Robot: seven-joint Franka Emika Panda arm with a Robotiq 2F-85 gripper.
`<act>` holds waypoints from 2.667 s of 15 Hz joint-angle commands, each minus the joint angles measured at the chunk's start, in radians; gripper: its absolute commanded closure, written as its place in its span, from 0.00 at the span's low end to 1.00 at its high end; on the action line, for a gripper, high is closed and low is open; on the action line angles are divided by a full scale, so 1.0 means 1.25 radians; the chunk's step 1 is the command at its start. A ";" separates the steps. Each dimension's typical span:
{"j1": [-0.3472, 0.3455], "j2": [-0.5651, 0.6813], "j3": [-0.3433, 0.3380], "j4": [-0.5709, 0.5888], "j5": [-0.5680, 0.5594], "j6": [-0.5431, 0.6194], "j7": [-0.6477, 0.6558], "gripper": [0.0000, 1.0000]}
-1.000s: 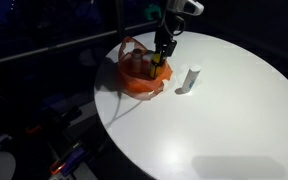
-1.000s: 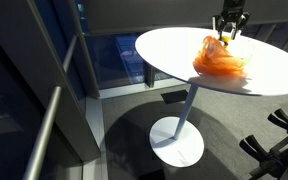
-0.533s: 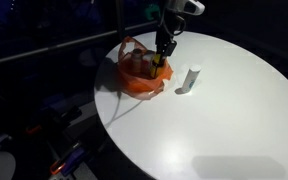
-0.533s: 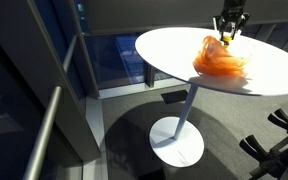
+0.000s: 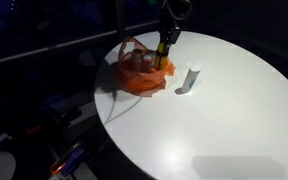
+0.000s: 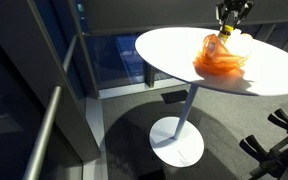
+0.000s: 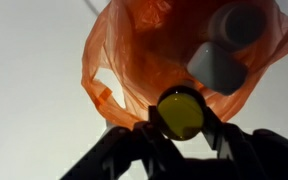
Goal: Remove the brown bottle from the plastic bag
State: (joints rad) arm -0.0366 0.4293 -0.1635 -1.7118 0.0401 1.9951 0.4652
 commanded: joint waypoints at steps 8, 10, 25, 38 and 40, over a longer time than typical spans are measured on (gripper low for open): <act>-0.052 -0.028 -0.003 0.127 0.029 -0.114 0.001 0.79; -0.065 -0.008 -0.007 0.157 0.031 -0.126 0.005 0.79; -0.092 0.201 -0.016 0.343 0.027 -0.140 0.038 0.79; -0.094 0.295 -0.025 0.426 0.023 -0.214 0.053 0.79; -0.094 0.303 -0.027 0.437 0.023 -0.228 0.054 0.76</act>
State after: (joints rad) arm -0.1527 0.7740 -0.1890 -1.2371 0.0689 1.7652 0.5096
